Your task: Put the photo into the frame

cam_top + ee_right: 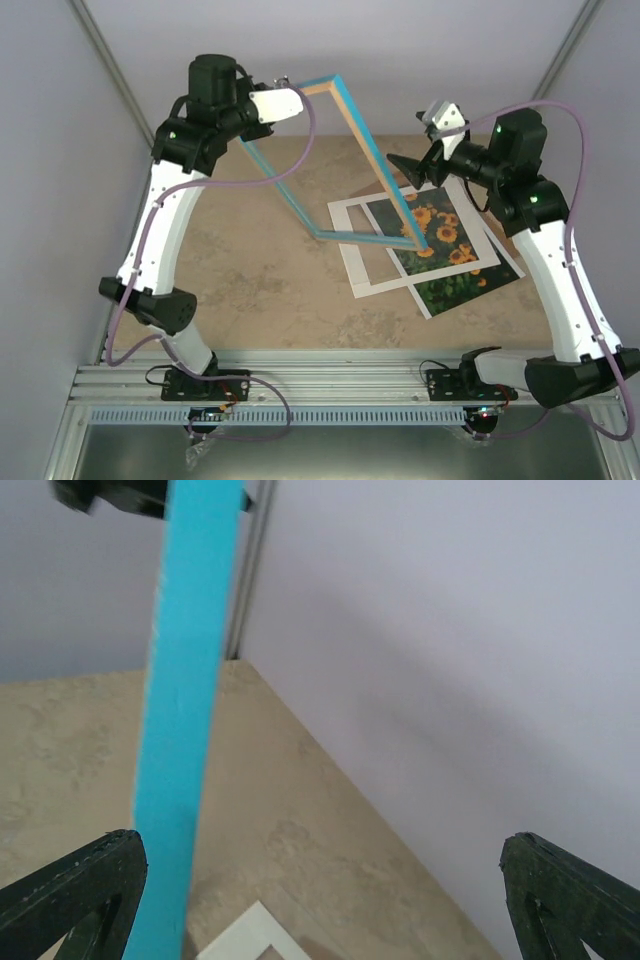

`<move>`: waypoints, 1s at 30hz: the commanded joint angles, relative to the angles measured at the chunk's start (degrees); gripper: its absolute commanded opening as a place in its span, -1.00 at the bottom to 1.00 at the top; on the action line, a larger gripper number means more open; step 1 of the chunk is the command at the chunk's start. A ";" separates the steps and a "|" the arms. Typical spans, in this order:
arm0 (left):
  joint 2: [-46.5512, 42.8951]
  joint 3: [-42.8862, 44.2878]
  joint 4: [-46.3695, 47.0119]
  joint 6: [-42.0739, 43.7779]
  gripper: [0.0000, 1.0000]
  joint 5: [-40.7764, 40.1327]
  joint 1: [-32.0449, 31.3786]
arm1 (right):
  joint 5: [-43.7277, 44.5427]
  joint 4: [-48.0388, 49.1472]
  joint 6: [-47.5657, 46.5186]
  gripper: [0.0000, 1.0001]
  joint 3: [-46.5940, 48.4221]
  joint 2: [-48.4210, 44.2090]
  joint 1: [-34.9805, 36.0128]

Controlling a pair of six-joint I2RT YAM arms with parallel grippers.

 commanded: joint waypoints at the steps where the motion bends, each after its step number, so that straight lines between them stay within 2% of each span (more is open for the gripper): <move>1: 3.56 5.83 -19.14 -13.15 -1.00 -1.62 2.34 | 0.45 0.61 5.93 0.95 -1.04 0.02 -3.10; 4: 5.22 5.33 -24.38 -18.66 -1.00 3.21 7.99 | -0.61 0.46 7.14 0.95 -1.96 0.16 -4.29; 7: 7.18 1.81 -28.14 -19.52 -1.00 7.73 13.48 | -2.57 -0.14 8.56 0.95 -3.41 0.99 -5.23; 12: 10.90 -3.65 -29.31 -22.43 -1.00 12.95 23.86 | -4.67 -2.29 8.08 0.95 -5.77 2.59 -5.39; 15: 11.31 -11.18 -27.84 -24.77 -1.00 13.67 28.79 | -5.27 -2.17 8.01 0.95 -8.03 2.60 -5.39; 18: 10.00 -23.39 -20.83 -29.44 -1.00 12.69 33.53 | -6.32 -2.01 8.10 0.95 -10.08 2.68 -5.38; 22: 10.23 -34.37 -14.31 -37.49 -1.00 8.44 39.28 | -6.68 -0.85 8.27 0.95 -13.67 2.83 -5.31; 26: 11.81 -39.42 -11.54 -41.50 -1.00 5.79 44.90 | -6.71 -0.19 6.77 0.94 -17.73 3.70 -5.31; 30: 12.70 -41.84 -9.09 -42.85 -1.00 -0.73 46.70 | -4.82 -0.51 5.12 0.91 -20.09 5.83 -5.31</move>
